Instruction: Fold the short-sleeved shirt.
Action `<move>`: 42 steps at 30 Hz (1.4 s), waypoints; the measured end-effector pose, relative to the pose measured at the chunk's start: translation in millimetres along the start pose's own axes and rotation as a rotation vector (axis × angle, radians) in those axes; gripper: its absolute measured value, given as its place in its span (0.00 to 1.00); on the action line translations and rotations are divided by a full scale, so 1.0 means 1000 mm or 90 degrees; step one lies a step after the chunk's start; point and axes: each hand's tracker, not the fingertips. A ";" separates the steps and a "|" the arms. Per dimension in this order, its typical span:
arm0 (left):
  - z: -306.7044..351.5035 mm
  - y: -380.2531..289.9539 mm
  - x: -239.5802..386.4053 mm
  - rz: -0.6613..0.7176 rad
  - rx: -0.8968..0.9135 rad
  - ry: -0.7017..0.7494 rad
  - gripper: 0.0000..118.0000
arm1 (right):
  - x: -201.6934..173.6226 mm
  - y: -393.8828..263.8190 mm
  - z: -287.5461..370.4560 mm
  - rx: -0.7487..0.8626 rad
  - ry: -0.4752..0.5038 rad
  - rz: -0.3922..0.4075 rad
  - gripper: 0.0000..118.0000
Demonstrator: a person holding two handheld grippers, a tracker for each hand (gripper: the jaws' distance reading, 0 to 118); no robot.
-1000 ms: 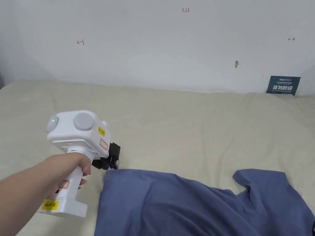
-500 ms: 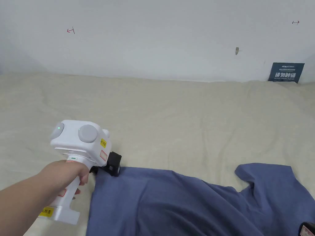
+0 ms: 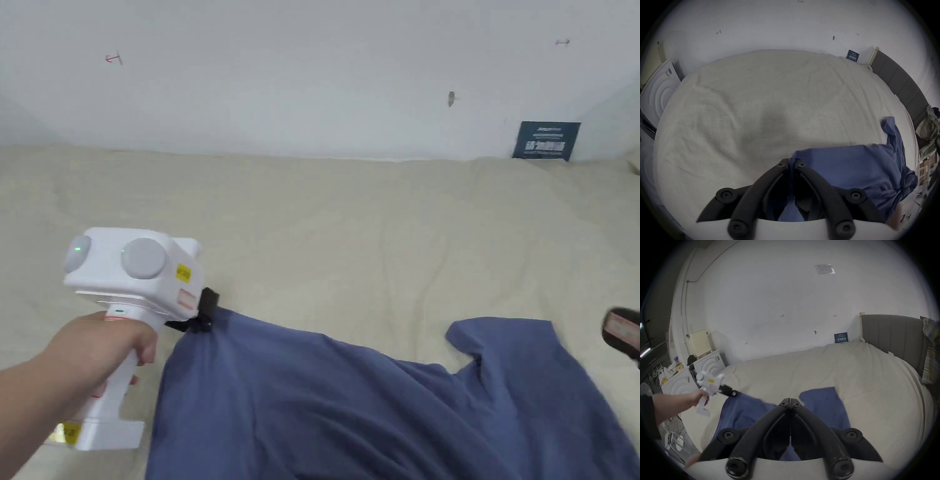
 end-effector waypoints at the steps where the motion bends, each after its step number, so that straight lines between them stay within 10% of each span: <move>1: 0.004 -0.002 0.004 -0.001 -0.003 0.001 0.05 | 0.013 0.014 -0.022 -0.054 -0.012 0.003 0.01; 4: 0.008 -0.007 0.002 -0.008 -0.005 0.003 0.05 | 0.054 0.042 -0.096 -0.278 -0.039 -0.038 0.88; 5: 0.009 -0.008 0.004 -0.009 -0.006 0.006 0.05 | 0.070 0.039 -0.119 -0.361 -0.064 -0.069 0.96; 11: 0.010 -0.017 -0.005 0.009 -0.021 0.025 0.05 | 0.109 0.012 -0.176 -0.454 -0.194 -0.113 0.89; 22: -0.002 -0.026 -0.014 0.009 -0.059 0.037 0.05 | 0.104 -0.014 -0.204 -0.500 -0.191 -0.060 0.77; 26: 0.000 -0.030 -0.016 0.012 -0.066 0.036 0.05 | 0.103 -0.016 -0.196 -0.479 -0.213 -0.031 0.00; 42: 0.131 -0.028 -0.004 0.027 0.082 -0.007 0.05 | 0.036 0.077 -0.027 -0.214 -0.105 0.002 0.00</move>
